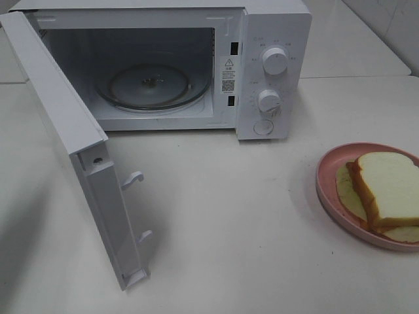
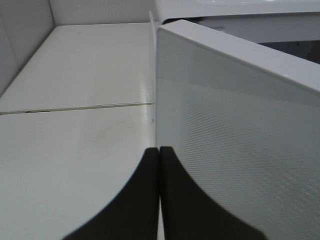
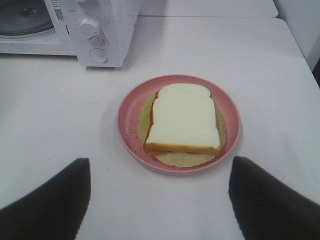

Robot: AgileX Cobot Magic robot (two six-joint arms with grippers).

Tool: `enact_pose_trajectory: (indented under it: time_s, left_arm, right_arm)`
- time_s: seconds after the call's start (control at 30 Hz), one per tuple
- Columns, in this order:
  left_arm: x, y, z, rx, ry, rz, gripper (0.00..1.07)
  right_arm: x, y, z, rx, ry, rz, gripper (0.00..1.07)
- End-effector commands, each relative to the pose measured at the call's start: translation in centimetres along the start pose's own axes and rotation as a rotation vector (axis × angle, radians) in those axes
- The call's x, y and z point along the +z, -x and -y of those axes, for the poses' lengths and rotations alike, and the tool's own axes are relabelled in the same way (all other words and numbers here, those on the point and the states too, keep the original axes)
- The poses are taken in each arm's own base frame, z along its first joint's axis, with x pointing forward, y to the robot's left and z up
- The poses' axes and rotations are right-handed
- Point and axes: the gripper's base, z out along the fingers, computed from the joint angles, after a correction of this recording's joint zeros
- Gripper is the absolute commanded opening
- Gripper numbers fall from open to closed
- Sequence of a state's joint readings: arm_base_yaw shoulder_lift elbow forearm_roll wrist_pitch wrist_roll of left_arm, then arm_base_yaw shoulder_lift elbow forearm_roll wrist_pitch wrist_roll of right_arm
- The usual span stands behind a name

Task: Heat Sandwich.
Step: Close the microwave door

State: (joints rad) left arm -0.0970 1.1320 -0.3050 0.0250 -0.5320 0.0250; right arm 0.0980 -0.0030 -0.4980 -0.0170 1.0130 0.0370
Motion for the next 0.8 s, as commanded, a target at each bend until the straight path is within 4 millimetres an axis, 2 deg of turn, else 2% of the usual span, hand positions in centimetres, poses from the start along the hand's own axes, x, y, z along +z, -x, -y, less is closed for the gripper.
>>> enact_pose_trajectory:
  time_s: [0.03, 0.07, 0.17, 0.2, 0.33, 0.47, 0.6, 0.63, 0.77, 0.8]
  left_arm:
    - [1.1, -0.6, 1.5, 0.015, -0.079, 0.021, 0.0]
    - [1.7, -1.1, 2.4, 0.03, -0.125, 0.019, 0.0]
    - [2.1, -1.6, 3.3, 0.031, -0.161, 0.015, 0.0]
    - [2.5, -2.2, 4.2, 0.029, -0.195, 0.009, 0.0]
    - [3.1, -3.0, 5.5, -0.009, -0.211, 0.012, 0.0]
    - [3.5, -3.6, 6.3, -0.008, -0.19, 0.01, 0.0]
    - [3.8, -4.2, 8.3, 0.01, -0.14, 0.006, 0.0]
    - [3.8, -4.2, 8.3, 0.01, -0.14, 0.006, 0.0]
    - [4.7, -3.9, 11.4, 0.013, -0.056, 0.025, 0.0]
    - [4.7, -3.9, 11.4, 0.013, -0.056, 0.025, 0.0]
  right_arm:
    - [-0.3, -0.1, 0.1, 0.0, -0.009, 0.043, 0.75]
    - [-0.3, -0.1, 0.1, 0.0, -0.009, 0.043, 0.75]
    - [-0.3, -0.1, 0.1, 0.0, -0.009, 0.043, 0.75]
    - [-0.3, -0.1, 0.1, 0.0, -0.009, 0.043, 0.75]
    - [-0.3, -0.1, 0.1, 0.0, -0.009, 0.043, 0.75]
    - [-0.3, -0.1, 0.1, 0.0, -0.009, 0.043, 0.75]
    - [-0.3, -0.1, 0.1, 0.0, -0.01, 0.043, 0.75]
    - [-0.3, -0.1, 0.1, 0.0, -0.01, 0.043, 0.75]
    - [-0.3, -0.1, 0.1, 0.0, -0.01, 0.043, 0.75]
    - [-0.3, -0.1, 0.1, 0.0, -0.01, 0.043, 0.75]
